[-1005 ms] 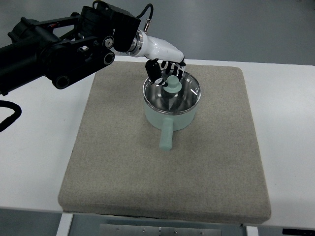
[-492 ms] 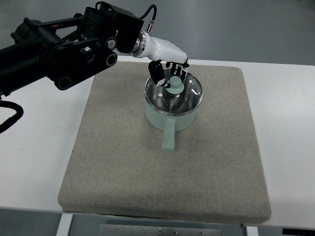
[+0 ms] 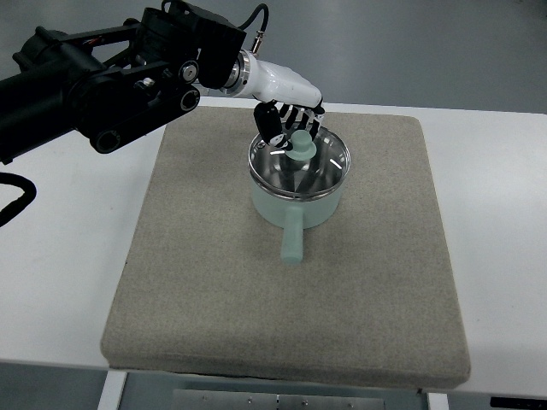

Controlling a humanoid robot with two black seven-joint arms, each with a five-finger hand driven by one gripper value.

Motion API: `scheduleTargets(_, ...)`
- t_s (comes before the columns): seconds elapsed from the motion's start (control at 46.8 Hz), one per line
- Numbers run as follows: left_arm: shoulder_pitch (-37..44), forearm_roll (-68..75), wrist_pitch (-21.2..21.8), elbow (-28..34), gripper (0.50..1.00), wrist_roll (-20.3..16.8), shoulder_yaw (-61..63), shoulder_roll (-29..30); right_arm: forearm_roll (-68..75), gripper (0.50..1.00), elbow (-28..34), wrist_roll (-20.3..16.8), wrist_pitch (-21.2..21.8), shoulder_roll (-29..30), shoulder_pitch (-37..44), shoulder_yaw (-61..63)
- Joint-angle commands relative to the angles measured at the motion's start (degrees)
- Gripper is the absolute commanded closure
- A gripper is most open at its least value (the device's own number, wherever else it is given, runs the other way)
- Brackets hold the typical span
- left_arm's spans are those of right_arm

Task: Place lid left of pot with left hand
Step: 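Lift the glass lid off the pot with the left hand, then carry the lid beside the pot and set it on the board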

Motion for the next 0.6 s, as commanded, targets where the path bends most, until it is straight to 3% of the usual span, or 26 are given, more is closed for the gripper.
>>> scheduleTargets(0.0, 0.0, -0.1, 0.1, 0.0, 1.0, 0.1, 0.0, 0.2, 0.0, 0.576, 0.0, 0.0, 0.0, 0.0, 0.0, 0.0)
scheduleTargets(0.577, -0.9, -1.2, 0.6, -0.7, 1.0, 0.1, -2.6, 5.3, 0.0, 0.576, 0.0, 0.0, 0.0, 0.0, 0.0, 0.0)
